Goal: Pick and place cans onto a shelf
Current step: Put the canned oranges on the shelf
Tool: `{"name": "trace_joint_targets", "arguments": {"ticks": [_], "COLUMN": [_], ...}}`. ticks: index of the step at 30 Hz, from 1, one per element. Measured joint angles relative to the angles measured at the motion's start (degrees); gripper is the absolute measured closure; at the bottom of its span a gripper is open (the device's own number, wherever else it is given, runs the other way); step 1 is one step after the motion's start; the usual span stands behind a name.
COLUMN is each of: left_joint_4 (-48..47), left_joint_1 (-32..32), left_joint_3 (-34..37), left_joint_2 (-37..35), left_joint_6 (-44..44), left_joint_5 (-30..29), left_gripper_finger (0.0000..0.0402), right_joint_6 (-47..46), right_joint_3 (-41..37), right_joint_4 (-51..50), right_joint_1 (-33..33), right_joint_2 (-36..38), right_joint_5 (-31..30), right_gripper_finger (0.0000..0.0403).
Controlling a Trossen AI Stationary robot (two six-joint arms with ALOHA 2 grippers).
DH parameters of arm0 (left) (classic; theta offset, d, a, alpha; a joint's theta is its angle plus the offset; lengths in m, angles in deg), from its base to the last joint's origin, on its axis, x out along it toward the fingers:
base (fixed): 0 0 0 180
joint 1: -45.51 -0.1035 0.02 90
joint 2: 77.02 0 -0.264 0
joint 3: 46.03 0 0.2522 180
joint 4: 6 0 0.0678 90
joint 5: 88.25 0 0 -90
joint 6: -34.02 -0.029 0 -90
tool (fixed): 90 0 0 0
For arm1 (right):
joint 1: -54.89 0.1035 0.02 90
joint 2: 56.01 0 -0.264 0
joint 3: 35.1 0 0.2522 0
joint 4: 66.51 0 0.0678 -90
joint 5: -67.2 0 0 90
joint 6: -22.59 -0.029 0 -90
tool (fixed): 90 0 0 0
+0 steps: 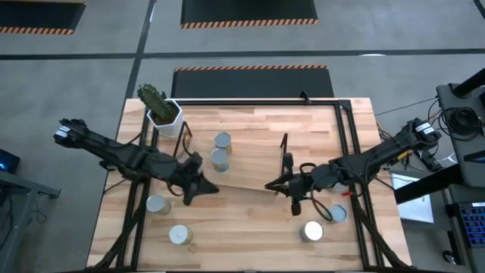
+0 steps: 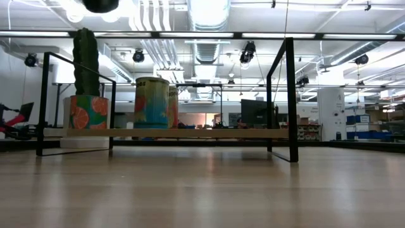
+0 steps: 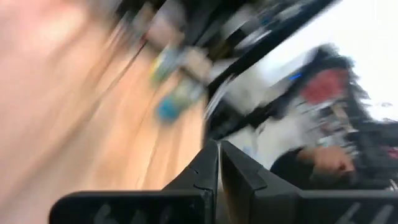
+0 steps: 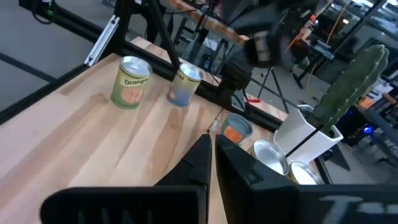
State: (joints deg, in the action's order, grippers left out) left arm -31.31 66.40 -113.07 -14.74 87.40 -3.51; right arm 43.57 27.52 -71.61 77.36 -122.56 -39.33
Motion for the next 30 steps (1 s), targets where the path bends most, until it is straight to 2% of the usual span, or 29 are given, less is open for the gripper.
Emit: {"name": "trace_joint_targets", "arguments": {"ticks": [8, 12, 15, 21, 24, 27, 30], "left_joint_4": [-50.2, -66.3, -66.0, -54.4, -51.3, -51.1, -51.0], "left_joint_1": [8.6, 14.0, 17.6, 22.3, 24.0, 24.6, 24.7], "left_joint_3": [-16.6, -21.3, -21.7, -20.7, -20.7, -21.5, -22.1], "left_joint_2": [9.0, 14.7, 17.2, 21.7, 24.3, 26.0, 27.5], "left_joint_6": [32.8, 45.2, 51.8, 65.9, 69.3, 70.4, 70.4], "left_joint_5": [0.1, 3.9, 4.3, 2.5, 2.6, 2.3, 2.1], "left_gripper_finger": [0.0402, 0.0402, 0.0402, 0.0402, 0.04, 0.038, 0.034], "right_joint_6": [5.5, 7.6, 9.1, 9.7, 8.9, 8.7, 8.6], "right_joint_3": [-1.5, -1.5, -1.5, -1.5, -1.5, -1.5, -1.5], "right_joint_4": [0.6, 0.6, 0.6, -1.0, -1.6, -1.6, -1.6], "right_joint_1": [0.0, 0.0, 0.0, -0.1, -0.1, -0.1, -0.1], "right_joint_2": [2.1, 3.5, 4.9, 7.0, 7.3, 7.2, 7.2], "right_joint_5": [0.2, 0.0, 0.0, 0.0, 0.0, 0.0, 0.0], "right_gripper_finger": [0.039, 0.039, 0.039, 0.039, 0.039, 0.039, 0.039]}}
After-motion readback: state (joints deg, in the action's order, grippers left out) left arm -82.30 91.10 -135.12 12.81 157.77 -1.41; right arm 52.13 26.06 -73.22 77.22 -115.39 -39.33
